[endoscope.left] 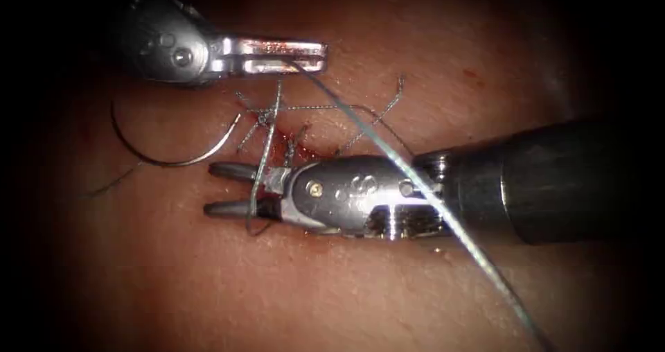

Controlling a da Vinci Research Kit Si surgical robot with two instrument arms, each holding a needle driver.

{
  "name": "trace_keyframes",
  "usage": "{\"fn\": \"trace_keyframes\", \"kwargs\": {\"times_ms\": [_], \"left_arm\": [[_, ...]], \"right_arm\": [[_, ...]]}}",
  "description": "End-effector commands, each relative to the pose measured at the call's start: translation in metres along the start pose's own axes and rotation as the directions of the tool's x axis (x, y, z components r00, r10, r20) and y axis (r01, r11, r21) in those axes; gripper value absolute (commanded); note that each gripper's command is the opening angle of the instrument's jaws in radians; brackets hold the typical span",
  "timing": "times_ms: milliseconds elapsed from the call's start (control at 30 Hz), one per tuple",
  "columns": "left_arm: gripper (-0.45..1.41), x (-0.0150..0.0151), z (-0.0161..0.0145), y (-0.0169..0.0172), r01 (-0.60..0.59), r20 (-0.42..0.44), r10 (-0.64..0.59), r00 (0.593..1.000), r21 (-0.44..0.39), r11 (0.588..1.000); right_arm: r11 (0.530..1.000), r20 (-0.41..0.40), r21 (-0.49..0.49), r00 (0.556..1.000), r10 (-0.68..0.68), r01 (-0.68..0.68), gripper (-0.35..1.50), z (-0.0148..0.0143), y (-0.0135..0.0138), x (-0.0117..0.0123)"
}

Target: Wound Closure

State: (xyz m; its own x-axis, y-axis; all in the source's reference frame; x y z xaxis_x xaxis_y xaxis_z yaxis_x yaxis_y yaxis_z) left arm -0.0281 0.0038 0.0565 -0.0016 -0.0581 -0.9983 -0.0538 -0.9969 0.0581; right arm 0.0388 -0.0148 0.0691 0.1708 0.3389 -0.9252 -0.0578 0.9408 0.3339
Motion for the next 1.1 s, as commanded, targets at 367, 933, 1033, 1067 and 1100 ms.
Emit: {"fn": "trace_keyframes", "kwargs": {"times_ms": [367, 933, 1033, 1067, 1100], "left_arm": [[-0.45, -0.0068, 0.0023, 0.0011, 0.024, -0.006, -0.024, 1.000, 0.004, 1.000], [-0.45, -0.0085, 0.0027, 0.0002, 0.031, -0.042, -0.029, 0.999, 0.032, 0.999], [-0.45, -0.0087, 0.0024, 0.0005, 0.027, -0.051, -0.025, 0.998, 0.037, 0.999], [-0.45, -0.0088, 0.0023, 0.0006, 0.026, -0.051, -0.024, 0.998, 0.035, 0.999], [-0.45, -0.0088, 0.0022, 0.0008, 0.024, -0.054, -0.022, 0.998, 0.036, 0.999]], "right_arm": [[1.000, -0.135, -0.003, 0.991, 0.001, -0.002, 0.24, -0.0009, -0.0005, -0.0013], [0.995, -0.337, 0.007, 0.936, 0.098, -0.102, 0.15, -0.0026, -0.0016, -0.0015], [0.993, -0.357, 0.003, 0.928, 0.110, -0.117, 0.15, -0.0028, -0.0015, -0.0015], [0.992, -0.367, 0.000, 0.923, 0.116, -0.124, 0.15, -0.0029, -0.0015, -0.0015], [0.991, -0.377, -0.002, 0.918, 0.121, -0.132, 0.15, -0.0030, -0.0015, -0.0015]]}}
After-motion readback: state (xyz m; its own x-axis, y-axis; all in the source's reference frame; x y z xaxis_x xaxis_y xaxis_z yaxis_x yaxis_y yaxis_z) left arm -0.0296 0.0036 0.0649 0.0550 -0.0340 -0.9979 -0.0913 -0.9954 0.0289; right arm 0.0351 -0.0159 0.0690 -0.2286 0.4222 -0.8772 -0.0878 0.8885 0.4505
